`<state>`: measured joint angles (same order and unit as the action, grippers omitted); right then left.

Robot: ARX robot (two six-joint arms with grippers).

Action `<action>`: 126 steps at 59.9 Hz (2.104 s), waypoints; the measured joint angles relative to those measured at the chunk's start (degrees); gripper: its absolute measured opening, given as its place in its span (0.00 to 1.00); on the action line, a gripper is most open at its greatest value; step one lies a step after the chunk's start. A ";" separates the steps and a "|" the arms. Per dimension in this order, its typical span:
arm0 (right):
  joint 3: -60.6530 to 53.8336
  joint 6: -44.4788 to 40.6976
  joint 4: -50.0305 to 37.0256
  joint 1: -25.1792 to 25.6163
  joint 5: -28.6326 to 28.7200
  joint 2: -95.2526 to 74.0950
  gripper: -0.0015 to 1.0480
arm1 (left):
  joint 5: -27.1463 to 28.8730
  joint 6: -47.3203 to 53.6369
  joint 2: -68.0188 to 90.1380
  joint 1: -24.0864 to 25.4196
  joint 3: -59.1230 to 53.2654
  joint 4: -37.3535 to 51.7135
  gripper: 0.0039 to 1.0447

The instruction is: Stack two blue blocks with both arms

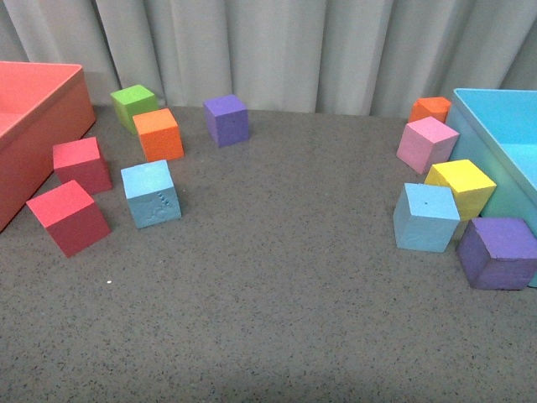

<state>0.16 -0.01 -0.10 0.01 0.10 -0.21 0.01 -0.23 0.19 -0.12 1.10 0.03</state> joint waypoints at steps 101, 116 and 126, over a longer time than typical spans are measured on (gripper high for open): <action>17.66 1.77 -17.64 -6.78 -11.41 -50.71 0.91 | 0.02 -0.02 0.00 0.00 0.00 0.00 0.94; 39.50 11.23 -8.50 -8.07 -4.94 -82.64 0.91 | 0.02 0.00 0.00 0.00 0.00 0.00 0.94; 51.78 12.96 -0.90 -9.07 -5.64 -96.74 0.91 | 0.00 0.00 0.00 0.00 0.00 0.00 0.94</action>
<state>51.94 12.95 -0.99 -9.06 -5.54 -96.95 0.01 -0.23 0.19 -0.12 1.10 0.03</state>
